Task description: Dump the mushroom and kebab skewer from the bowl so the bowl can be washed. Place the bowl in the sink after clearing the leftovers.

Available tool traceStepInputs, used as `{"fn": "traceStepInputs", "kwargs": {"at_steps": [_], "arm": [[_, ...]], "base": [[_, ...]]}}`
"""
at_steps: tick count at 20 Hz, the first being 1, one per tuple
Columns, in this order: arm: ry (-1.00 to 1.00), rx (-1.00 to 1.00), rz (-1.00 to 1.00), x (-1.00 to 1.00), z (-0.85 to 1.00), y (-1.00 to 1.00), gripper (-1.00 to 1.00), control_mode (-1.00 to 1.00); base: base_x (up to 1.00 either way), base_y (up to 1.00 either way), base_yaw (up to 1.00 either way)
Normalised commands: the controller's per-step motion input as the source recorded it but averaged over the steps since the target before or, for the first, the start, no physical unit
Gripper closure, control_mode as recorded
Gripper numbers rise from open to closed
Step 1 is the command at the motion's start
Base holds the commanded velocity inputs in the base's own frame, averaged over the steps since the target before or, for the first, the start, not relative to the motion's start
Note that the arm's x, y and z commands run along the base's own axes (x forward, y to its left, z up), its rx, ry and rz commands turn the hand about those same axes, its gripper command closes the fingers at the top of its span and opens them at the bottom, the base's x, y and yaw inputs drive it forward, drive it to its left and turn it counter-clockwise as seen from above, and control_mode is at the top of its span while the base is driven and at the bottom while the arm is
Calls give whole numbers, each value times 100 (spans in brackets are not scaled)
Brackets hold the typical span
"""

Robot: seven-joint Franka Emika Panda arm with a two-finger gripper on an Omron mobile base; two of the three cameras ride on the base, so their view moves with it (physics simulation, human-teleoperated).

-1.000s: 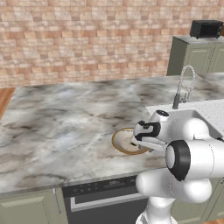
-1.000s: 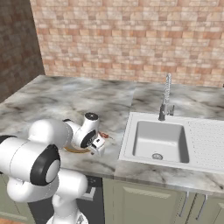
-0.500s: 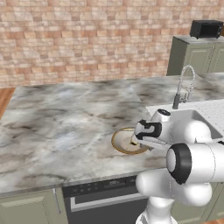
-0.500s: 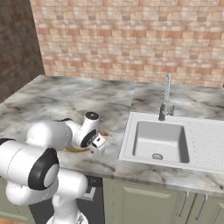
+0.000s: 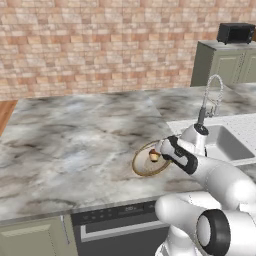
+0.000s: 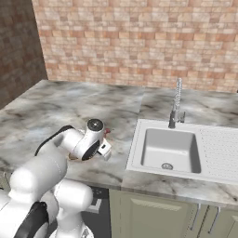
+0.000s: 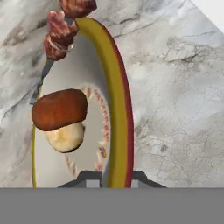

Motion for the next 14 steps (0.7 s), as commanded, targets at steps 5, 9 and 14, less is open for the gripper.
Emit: {"fn": "traceStepInputs", "kwargs": {"at_steps": [5,9,14], "arm": [[-18,12,-8,-20,55,-4,100,-100],[-11,18,-8,-23,68,-8,100,-100],[-6,21,-6,-36,72,-18,100,-100]], "base": [[0,0,0],[0,0,0],[0,0,0]]}}
